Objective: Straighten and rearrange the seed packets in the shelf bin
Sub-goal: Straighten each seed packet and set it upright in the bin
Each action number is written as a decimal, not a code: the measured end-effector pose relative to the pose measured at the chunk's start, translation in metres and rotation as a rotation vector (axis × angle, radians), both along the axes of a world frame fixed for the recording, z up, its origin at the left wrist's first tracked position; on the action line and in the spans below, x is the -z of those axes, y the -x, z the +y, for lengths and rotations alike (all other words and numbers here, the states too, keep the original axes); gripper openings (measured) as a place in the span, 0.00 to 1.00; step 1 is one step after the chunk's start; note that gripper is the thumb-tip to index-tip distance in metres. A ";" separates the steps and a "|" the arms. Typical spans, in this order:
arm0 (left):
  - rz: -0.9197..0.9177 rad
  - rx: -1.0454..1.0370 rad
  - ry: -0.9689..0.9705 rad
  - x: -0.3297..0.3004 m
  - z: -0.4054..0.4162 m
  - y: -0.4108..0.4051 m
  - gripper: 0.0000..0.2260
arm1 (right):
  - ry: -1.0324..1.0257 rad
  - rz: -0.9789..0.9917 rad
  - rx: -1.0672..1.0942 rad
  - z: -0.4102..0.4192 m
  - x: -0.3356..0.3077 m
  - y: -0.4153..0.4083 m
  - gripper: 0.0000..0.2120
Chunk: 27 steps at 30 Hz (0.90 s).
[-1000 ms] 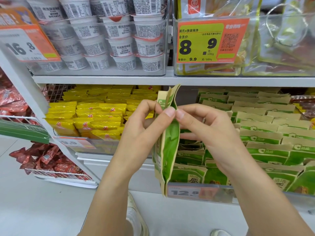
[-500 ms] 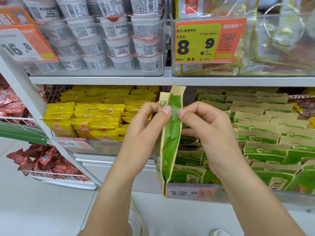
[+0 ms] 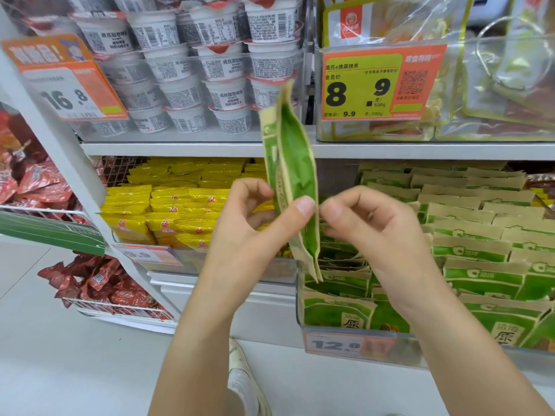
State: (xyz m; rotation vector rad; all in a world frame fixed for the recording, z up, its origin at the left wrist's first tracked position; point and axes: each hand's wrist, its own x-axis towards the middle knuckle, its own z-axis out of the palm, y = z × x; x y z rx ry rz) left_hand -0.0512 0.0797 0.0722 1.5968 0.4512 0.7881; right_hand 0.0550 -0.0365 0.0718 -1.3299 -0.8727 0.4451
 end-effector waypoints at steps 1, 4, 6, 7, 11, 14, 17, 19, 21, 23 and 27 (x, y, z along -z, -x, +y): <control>-0.051 -0.046 0.018 -0.002 0.001 0.000 0.28 | 0.042 -0.027 -0.047 0.001 0.000 0.002 0.13; -0.143 -0.113 0.082 -0.002 0.005 0.001 0.26 | 0.132 -0.041 -0.120 0.003 0.000 0.007 0.14; -0.144 -0.108 0.090 0.001 0.007 0.000 0.25 | 0.167 -0.058 -0.129 0.002 0.000 0.008 0.14; -0.144 -0.096 0.097 0.002 0.007 -0.001 0.25 | 0.168 -0.060 -0.136 0.002 0.000 0.008 0.13; -0.170 -0.052 0.169 0.009 0.010 -0.003 0.24 | 0.118 -0.055 -0.131 0.003 0.002 0.006 0.09; -0.177 -0.027 0.224 0.014 0.011 -0.004 0.24 | 0.093 -0.071 -0.102 0.006 0.007 0.003 0.06; -0.195 0.002 0.294 0.017 0.010 -0.006 0.27 | 0.086 -0.046 -0.122 0.007 0.010 0.002 0.06; -0.226 0.013 0.333 0.019 0.008 -0.006 0.30 | 0.081 -0.032 -0.160 0.007 0.011 0.002 0.06; -0.255 0.024 0.360 0.021 0.005 -0.007 0.31 | 0.103 -0.055 -0.186 0.007 0.012 0.004 0.06; -0.266 0.025 0.366 0.022 0.000 -0.009 0.30 | 0.143 -0.112 -0.172 0.008 0.014 0.005 0.05; -0.295 -0.029 0.428 0.024 -0.007 -0.014 0.28 | 0.187 -0.193 -0.096 0.007 0.015 0.006 0.09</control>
